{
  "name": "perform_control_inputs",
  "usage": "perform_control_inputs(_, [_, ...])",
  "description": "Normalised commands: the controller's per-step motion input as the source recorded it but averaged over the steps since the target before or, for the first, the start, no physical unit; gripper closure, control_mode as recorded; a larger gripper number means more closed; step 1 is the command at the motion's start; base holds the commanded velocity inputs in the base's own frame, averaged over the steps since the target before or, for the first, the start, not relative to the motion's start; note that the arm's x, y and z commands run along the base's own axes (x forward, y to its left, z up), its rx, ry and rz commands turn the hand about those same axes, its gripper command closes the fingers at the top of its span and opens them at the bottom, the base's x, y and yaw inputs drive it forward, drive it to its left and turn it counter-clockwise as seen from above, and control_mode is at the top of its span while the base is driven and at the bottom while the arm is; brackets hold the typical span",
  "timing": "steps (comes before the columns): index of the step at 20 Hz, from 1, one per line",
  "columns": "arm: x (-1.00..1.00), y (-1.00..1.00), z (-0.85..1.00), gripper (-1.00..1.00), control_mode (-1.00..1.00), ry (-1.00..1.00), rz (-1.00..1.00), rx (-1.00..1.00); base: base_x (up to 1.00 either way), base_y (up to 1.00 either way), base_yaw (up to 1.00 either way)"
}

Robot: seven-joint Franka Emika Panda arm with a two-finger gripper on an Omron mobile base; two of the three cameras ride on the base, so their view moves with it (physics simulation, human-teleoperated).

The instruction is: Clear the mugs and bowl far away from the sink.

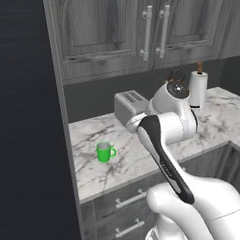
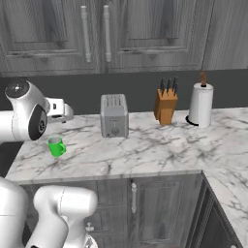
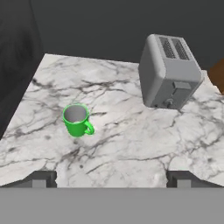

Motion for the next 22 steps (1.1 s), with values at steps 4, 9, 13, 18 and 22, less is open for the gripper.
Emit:
perform_control_inputs(4, [0.00, 0.00, 0.00, -1.00, 1.00, 0.00, 0.00, 0.00, -0.47, -0.04, 0.00])
perform_control_inputs(9, [0.00, 0.00, 0.00, -1.00, 1.00, 0.00, 0.00, 0.00, -0.97, -0.14, -0.04])
perform_control_inputs(13, [0.00, 0.00, 0.00, -1.00, 1.00, 0.00, 0.00, 0.00, -0.76, -0.28, -0.24])
perform_control_inputs(18, [0.00, 0.00, 0.00, -1.00, 1.00, 0.00, 0.00, 0.00, -0.35, -0.13, -0.63])
perform_control_inputs(22, [0.00, 0.00, 0.00, -1.00, 1.00, 0.00, 0.00, 0.00, -0.15, -0.11, -0.70])
